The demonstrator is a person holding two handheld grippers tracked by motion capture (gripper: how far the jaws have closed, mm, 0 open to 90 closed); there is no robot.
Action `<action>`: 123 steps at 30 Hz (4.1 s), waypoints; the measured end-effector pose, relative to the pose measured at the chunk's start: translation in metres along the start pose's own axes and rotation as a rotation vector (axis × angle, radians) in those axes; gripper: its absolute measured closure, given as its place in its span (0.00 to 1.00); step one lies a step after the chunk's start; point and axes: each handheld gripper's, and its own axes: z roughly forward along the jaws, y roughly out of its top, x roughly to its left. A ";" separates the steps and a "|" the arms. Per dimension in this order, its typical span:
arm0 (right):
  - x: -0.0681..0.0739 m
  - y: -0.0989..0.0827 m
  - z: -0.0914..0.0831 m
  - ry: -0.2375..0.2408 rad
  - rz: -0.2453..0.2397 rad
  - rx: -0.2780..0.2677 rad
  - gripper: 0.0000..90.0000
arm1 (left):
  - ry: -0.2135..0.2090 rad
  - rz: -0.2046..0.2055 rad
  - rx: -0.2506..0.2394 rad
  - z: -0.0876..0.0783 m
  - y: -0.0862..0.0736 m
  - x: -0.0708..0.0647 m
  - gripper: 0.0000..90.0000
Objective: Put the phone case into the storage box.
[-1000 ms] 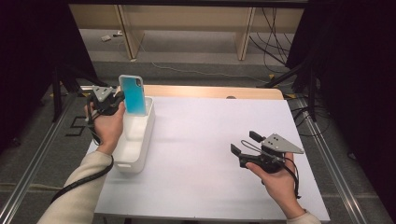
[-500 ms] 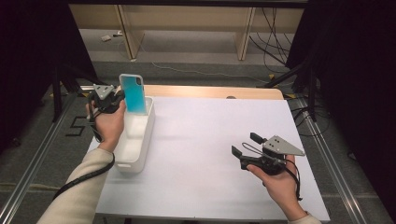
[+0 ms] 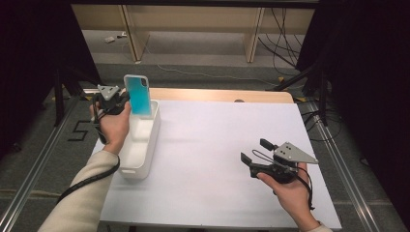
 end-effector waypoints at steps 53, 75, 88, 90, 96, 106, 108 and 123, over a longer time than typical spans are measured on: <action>0.001 -0.013 -0.021 -0.003 0.011 -0.001 0.18 | 0.028 -0.010 0.025 0.023 0.000 0.003 0.98; 0.002 -0.016 -0.023 0.003 0.014 -0.004 0.18 | 0.045 -0.014 0.045 0.038 -0.001 0.001 0.98; 0.002 -0.016 -0.024 0.001 0.021 -0.005 0.18 | 0.056 -0.016 0.059 0.045 -0.005 0.000 0.98; 0.002 -0.016 -0.023 0.002 0.014 -0.007 0.18 | 0.056 -0.005 0.061 0.046 -0.005 0.000 0.98; 0.002 -0.017 -0.023 0.000 0.015 -0.008 0.18 | 0.062 -0.008 0.066 0.050 -0.006 -0.001 0.98; 0.002 -0.017 -0.023 0.003 0.015 -0.009 0.18 | 0.067 -0.005 0.082 0.056 -0.010 0.000 0.98; 0.003 -0.016 -0.024 0.006 0.024 -0.006 0.18 | 0.069 -0.004 0.086 0.057 -0.011 0.000 0.98; 0.002 -0.017 -0.024 0.008 0.015 -0.008 0.18 | 0.060 -0.001 0.100 0.063 -0.013 -0.005 0.98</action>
